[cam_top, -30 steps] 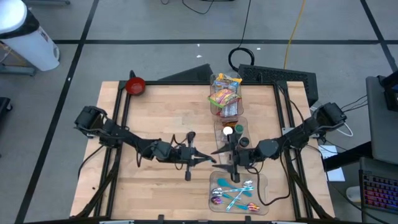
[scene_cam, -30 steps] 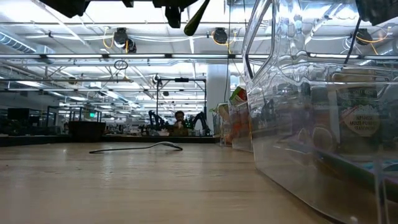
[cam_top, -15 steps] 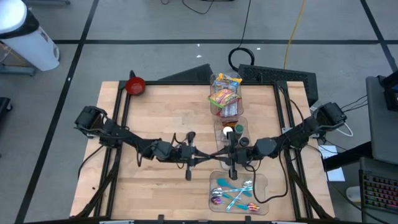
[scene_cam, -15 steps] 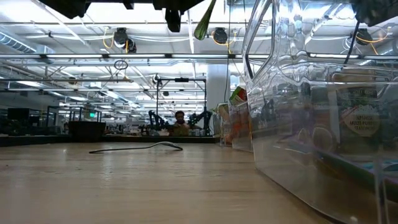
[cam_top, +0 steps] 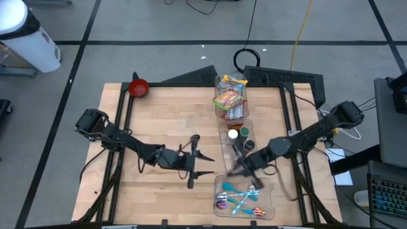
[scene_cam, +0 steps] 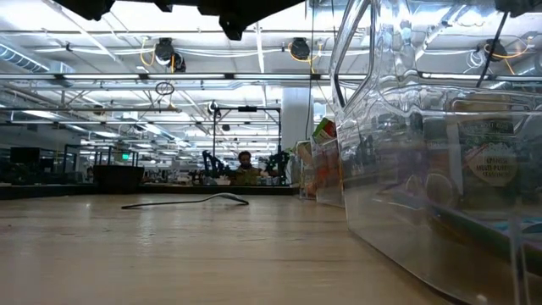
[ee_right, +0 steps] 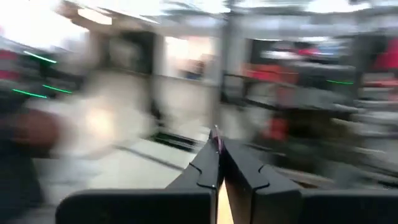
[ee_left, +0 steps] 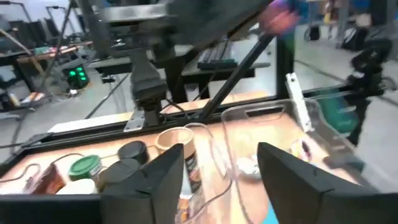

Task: Pick & Place Food Item
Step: Put the purple spoon into the bottom transparent bin

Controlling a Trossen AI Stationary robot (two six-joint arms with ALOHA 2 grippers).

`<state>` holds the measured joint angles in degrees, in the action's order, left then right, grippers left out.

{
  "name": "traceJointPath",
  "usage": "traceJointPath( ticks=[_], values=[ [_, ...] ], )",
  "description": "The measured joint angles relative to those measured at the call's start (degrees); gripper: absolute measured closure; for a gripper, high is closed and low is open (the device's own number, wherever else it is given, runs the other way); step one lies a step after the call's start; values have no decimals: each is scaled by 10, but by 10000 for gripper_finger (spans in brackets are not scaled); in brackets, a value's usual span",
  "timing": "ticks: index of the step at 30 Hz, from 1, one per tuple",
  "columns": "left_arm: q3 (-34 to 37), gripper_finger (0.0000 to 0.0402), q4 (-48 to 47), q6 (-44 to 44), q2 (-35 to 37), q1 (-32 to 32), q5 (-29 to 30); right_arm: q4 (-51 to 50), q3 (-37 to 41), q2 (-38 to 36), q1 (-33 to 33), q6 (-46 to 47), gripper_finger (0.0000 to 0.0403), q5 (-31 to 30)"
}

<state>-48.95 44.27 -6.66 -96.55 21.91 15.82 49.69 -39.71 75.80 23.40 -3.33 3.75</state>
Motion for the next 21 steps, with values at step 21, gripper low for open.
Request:
traceJointPath(
  ticks=[21],
  values=[
    [0, 160, -46, 64, 1, -17, 49, -255, 0, 30, 148, 80, 402, 125]
  ],
)
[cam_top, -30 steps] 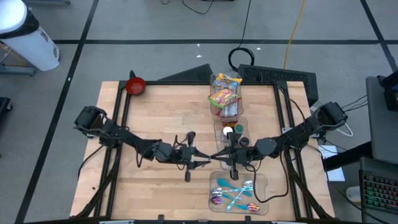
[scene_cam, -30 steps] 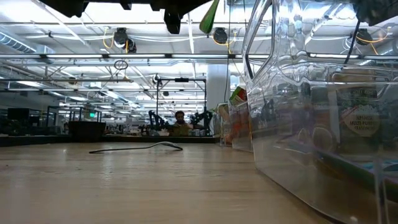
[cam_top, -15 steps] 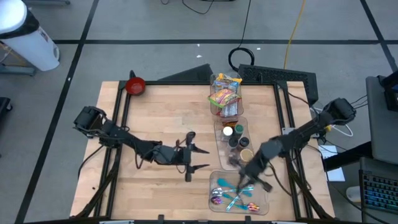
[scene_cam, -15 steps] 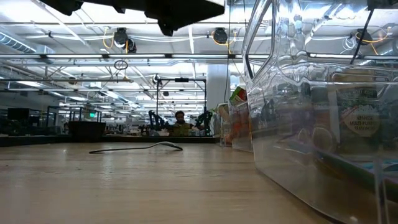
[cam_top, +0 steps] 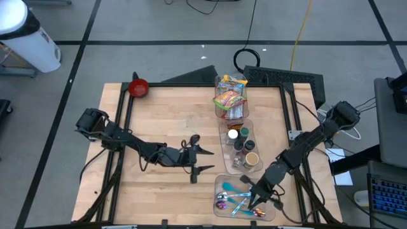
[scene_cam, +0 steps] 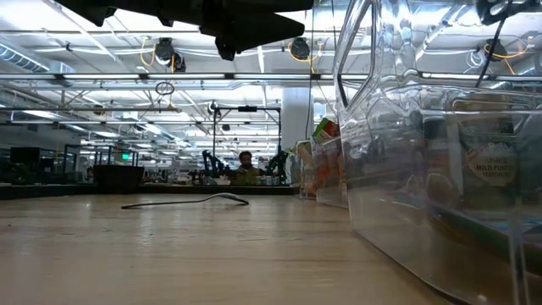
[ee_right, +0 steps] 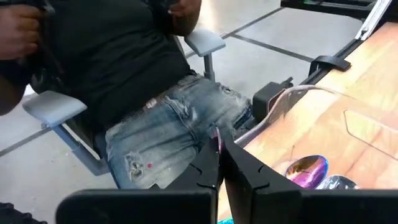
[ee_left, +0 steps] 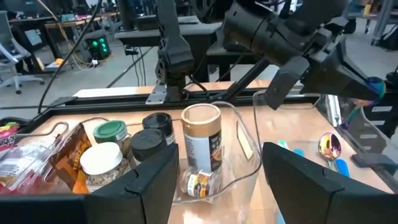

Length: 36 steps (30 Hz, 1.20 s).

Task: Pick & Place Food Item
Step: Put the purple spoon into the bottom transparent bin, then put the black spoon into the bottom transparent bin

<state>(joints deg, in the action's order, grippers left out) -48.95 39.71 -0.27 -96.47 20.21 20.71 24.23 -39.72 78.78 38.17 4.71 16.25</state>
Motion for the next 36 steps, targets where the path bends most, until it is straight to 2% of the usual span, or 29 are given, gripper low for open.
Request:
traceJointPath(
  ticks=[4, 9, 14, 19, 23, 32, 36],
  values=[
    [0, 160, -8, 0, 0, 0, 0, 2, 0, 9, -4, 5, 402, 0],
    [0, 160, -10, 1, 0, 0, 0, -49, 0, 9, -9, 12, 401, 0],
    [0, 160, -10, 2, 0, 0, 0, -65, 6, 9, -5, 6, 383, 2],
    [0, 160, -10, 2, 0, 0, 0, -17, 34, 9, -5, 6, 346, -3],
    [0, 160, -10, 2, 0, 0, 0, 38, 59, 9, -5, 0, 311, -57],
    [0, 160, -15, 2, 0, 0, 0, 166, 74, 9, -6, -47, 242, -117],
    [0, 160, -62, 31, 4, 0, 8, 249, 74, 4, -6, -83, 222, -160]
  ],
)
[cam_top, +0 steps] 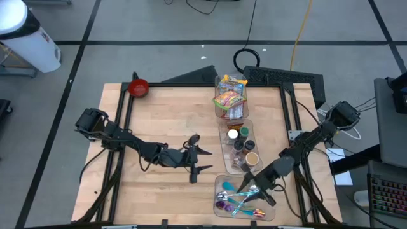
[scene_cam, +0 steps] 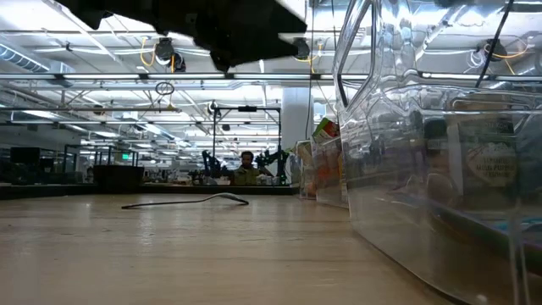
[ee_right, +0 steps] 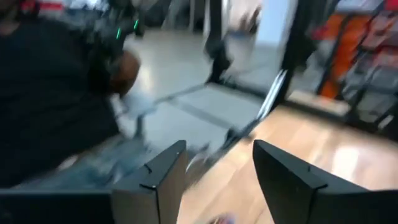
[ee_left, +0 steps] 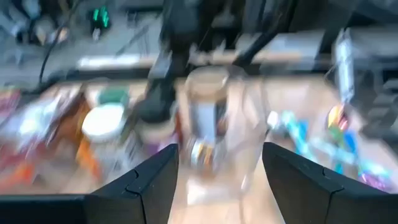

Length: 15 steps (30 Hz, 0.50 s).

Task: Pick & Place Food Item
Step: Put the black spoon into the bottom transparent bin

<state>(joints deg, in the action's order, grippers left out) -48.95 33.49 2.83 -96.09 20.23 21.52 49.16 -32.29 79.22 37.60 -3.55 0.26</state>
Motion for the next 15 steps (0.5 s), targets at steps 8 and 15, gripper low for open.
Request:
traceJointPath(
  ticks=[8, 15],
  values=[
    [0, 160, -311, 205, 79, -20, 83, -20, -32, -48, -31, -17, 217, -3],
    [0, 160, -478, 340, 52, -80, 84, -98, -76, -82, -70, -34, 221, -86]
  ],
)
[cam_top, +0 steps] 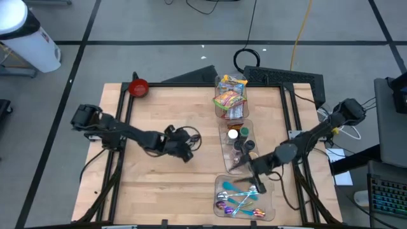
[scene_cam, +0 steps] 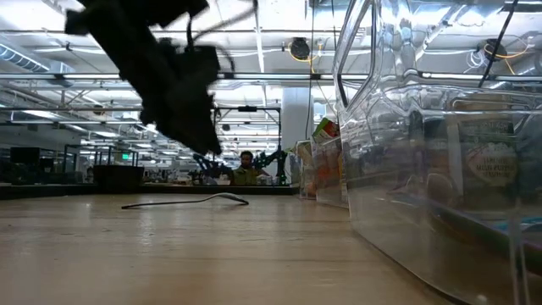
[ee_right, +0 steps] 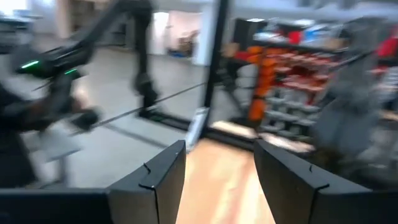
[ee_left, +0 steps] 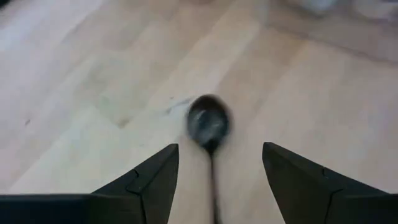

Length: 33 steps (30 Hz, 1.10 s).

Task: Pick & Place Food Item
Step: Put the black spoon into the bottom transparent bin

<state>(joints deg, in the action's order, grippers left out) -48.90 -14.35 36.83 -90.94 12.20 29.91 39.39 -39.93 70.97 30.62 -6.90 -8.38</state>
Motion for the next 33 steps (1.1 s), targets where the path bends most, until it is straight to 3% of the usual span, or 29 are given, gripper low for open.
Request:
traceJointPath(
  ticks=[8, 18, 22, 29, 33],
  values=[
    [0, 160, 29, -3, -69, -59, -91, -4, -3, -34, -29, 1, 222, -21],
    [-3, 167, 41, -6, -118, -67, -88, -40, -3, -33, -27, 8, 230, -21],
    [-3, 220, 40, -5, -121, -67, -89, -40, -3, -33, -28, 17, 235, -20],
    [-2, 375, 29, -3, -123, -68, -95, -41, -3, -33, -28, 16, 239, -20],
    [-2, 381, 20, 10, -123, -69, -96, -41, -3, -33, -28, 15, 240, -21]
  ],
)
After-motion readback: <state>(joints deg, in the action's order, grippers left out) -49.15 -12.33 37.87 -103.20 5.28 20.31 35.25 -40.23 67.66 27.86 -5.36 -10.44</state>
